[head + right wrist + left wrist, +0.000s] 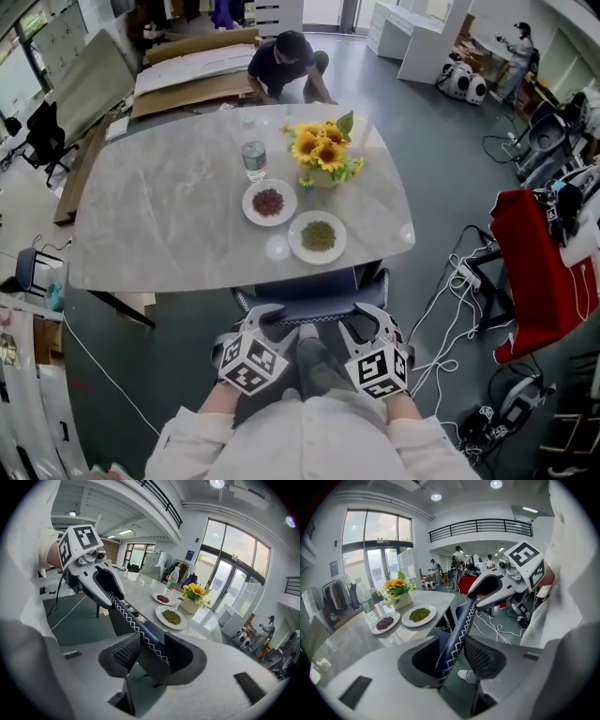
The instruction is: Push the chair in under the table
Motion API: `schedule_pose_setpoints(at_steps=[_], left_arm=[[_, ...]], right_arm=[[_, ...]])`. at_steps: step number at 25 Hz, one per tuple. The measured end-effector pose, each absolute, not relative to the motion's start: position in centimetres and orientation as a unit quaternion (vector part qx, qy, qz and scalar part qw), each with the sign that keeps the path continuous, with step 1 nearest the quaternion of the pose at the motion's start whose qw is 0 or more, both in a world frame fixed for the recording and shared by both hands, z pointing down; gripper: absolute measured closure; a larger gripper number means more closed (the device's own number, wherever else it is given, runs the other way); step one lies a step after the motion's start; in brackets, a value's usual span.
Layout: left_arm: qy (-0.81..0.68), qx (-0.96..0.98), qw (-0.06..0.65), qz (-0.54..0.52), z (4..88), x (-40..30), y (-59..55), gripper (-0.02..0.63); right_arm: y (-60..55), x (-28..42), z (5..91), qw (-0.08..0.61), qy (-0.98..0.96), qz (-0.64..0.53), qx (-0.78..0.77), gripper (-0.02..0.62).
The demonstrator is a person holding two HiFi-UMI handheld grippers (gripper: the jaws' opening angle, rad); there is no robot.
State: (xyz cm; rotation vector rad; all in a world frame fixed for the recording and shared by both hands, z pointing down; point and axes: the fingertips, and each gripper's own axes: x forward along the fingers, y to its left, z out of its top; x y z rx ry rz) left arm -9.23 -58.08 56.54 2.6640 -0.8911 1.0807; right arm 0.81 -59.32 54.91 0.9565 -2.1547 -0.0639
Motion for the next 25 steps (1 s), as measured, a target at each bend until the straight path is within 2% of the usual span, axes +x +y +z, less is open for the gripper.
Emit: schedule_pose_setpoints(at_steps=[25], left_arm=[[-0.299, 0.881, 0.078, 0.358, 56.59, -9.27, -58.11, 0.436]], right_arm=[[-59.40, 0.74, 54.93, 0.369, -0.852, -0.033, 0.371, 0.468]])
